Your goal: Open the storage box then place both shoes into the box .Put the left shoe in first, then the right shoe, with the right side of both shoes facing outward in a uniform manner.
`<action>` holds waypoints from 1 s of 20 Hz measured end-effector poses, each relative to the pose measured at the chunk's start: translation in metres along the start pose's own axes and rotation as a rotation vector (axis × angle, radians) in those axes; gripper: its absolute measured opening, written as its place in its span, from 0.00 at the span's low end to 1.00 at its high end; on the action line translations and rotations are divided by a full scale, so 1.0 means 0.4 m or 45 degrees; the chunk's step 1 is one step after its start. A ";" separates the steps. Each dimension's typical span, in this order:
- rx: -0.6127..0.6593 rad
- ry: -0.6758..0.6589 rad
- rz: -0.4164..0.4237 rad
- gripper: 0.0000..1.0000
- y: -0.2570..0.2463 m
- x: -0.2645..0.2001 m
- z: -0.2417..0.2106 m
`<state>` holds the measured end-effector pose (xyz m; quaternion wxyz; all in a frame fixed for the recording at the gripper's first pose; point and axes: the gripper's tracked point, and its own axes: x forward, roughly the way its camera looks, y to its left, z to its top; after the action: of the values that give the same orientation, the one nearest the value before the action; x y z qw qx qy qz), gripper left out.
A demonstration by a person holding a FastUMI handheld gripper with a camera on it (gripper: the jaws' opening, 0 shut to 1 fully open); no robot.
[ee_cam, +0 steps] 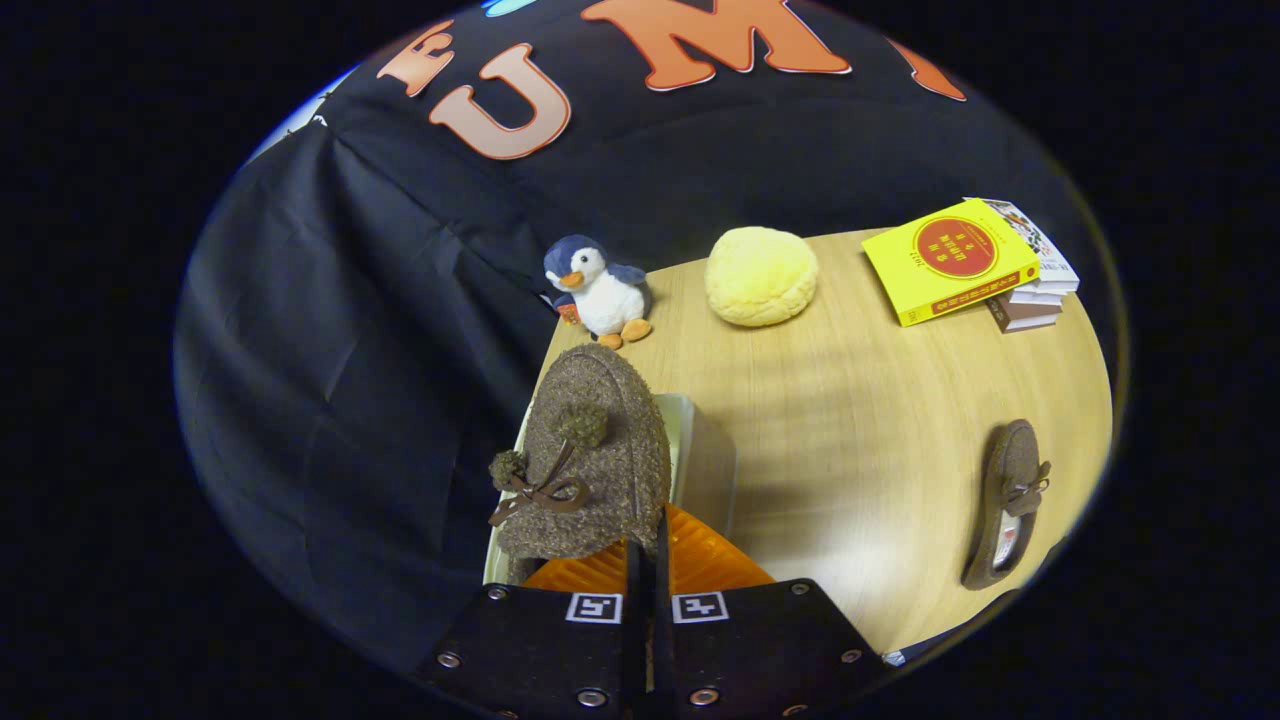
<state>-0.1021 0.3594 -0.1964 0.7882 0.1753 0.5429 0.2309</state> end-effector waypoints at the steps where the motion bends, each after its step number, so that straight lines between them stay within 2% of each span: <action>1: -0.005 0.015 -0.006 0.04 0.014 0.019 -0.009; 8: -0.004 0.164 -0.069 0.04 0.075 0.195 -0.109; 12: -0.014 0.300 -0.164 0.04 0.058 0.298 -0.188; 16: 0.032 0.395 -0.194 0.04 0.072 0.348 -0.245; 20: 0.088 0.439 -0.209 0.09 0.085 0.391 -0.272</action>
<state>-0.1623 0.4772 -0.3377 0.6931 0.1153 0.6900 0.1738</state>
